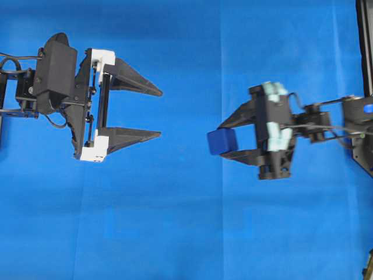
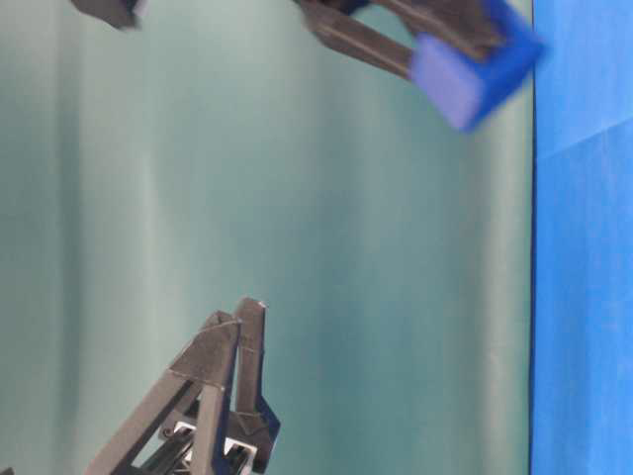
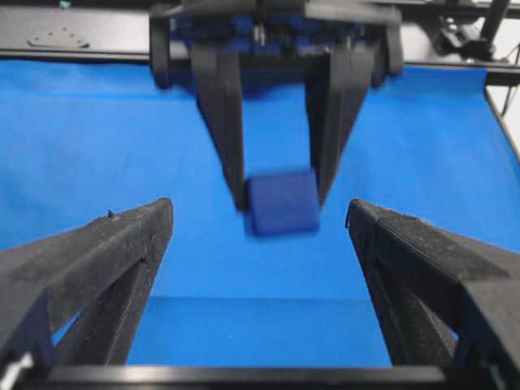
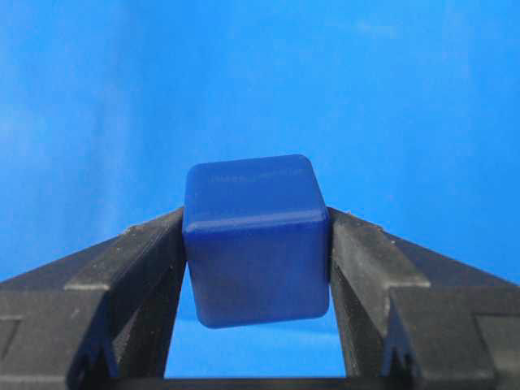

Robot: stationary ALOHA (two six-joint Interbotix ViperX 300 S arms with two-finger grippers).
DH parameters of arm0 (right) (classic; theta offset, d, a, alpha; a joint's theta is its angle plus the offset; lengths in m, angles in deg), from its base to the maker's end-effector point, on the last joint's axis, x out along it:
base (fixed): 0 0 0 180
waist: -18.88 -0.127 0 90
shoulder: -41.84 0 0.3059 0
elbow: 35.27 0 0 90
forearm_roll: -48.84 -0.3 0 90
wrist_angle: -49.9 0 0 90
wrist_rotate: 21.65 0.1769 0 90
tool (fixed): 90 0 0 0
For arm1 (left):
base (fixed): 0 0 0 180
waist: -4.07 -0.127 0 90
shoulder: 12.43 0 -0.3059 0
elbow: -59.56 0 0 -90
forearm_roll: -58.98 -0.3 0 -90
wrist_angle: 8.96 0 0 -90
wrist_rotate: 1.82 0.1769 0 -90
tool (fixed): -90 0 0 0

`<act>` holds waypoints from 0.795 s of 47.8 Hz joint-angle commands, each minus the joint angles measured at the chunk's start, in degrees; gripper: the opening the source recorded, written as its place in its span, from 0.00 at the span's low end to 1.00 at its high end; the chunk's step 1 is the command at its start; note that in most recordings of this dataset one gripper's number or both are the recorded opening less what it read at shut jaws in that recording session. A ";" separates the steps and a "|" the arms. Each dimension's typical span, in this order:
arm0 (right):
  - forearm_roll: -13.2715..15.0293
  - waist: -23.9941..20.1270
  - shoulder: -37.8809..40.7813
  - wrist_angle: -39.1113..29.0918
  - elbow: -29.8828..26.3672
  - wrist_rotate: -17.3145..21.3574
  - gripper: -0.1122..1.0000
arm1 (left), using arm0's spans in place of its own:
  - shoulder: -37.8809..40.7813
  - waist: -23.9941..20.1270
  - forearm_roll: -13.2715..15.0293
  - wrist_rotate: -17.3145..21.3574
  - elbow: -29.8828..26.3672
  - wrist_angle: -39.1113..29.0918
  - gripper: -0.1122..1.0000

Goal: Handover the blue block to the right arm after grasping it with the left arm, then place it in the designated position.
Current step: 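Move the cube left and lower it toward the table center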

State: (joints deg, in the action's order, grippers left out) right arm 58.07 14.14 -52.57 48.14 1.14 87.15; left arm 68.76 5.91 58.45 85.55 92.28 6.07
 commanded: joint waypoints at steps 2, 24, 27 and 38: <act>0.09 0.88 3.16 2.11 -2.37 0.09 0.43 | -0.44 0.18 -0.09 0.00 -1.32 0.35 0.91; 0.09 1.49 14.94 11.07 -6.15 -0.18 0.43 | -0.44 0.18 -0.09 0.00 -1.23 0.44 0.91; 0.09 1.58 15.91 11.34 -6.77 -0.35 0.43 | -0.44 0.18 0.00 -0.09 -1.32 0.44 0.91; 0.26 2.64 20.30 12.92 -8.79 -0.53 0.43 | -0.44 0.18 0.00 0.00 -1.32 0.44 0.91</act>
State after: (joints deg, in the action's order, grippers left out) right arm 58.16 16.42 -32.36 59.92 -6.16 86.63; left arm 68.67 5.91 58.54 85.55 92.28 5.98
